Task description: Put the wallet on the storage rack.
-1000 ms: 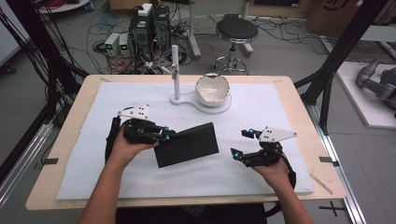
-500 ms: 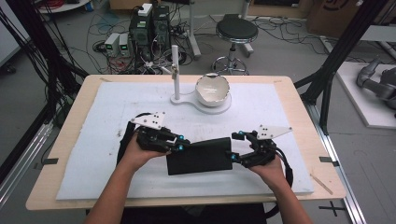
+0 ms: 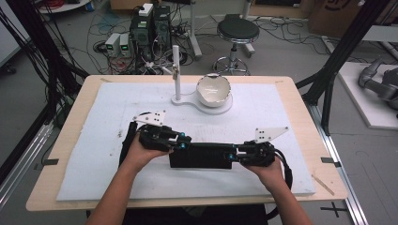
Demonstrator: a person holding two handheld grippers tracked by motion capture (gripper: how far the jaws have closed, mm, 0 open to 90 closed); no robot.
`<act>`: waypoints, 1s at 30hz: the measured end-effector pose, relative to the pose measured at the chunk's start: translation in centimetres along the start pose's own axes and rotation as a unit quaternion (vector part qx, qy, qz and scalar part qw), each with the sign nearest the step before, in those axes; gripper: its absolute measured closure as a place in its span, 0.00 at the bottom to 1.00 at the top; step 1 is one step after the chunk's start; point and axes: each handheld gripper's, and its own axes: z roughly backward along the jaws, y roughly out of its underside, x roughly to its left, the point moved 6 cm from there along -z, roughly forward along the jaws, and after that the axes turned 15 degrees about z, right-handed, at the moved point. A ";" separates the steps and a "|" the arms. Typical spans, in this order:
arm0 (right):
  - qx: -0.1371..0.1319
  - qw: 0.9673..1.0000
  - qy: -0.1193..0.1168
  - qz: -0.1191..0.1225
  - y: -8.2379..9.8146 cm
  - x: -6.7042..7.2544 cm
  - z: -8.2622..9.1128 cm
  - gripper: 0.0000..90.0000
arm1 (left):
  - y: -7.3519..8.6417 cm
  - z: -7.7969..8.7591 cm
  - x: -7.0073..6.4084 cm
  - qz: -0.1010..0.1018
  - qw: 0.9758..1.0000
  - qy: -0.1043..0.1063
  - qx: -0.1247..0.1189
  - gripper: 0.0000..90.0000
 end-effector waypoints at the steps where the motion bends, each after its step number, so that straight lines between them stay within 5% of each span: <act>1: 0.003 1.000 0.004 0.000 -0.1 0.0 0.1 0.86 | -0.1 0.2 0.2 0.002 1.000 -0.009 -0.004 0.70; 7: 0.001 0.999 0.052 -0.001 -0.2 -0.5 1.5 0.86 | -0.2 2.5 1.4 0.023 0.997 -0.069 -0.025 0.50; 11: 0.007 0.997 0.081 -0.007 -0.2 -1.0 2.6 0.86 | 0.0 4.4 2.2 0.036 0.993 -0.112 -0.034 0.41; 17: 0.014 0.992 0.123 -0.004 -0.7 -2.2 4.4 0.86 | 0.7 7.0 2.9 0.027 0.984 -0.171 -0.026 0.21; 23: 0.026 0.988 0.152 0.000 -2.3 -3.8 5.7 0.86 | 1.5 8.8 3.3 0.013 0.980 -0.197 -0.027 0.11; 30: 0.042 0.981 0.188 -0.008 -5.0 -6.9 6.9 0.86 | 2.5 10.7 4.4 0.029 0.974 -0.222 -0.041 0.09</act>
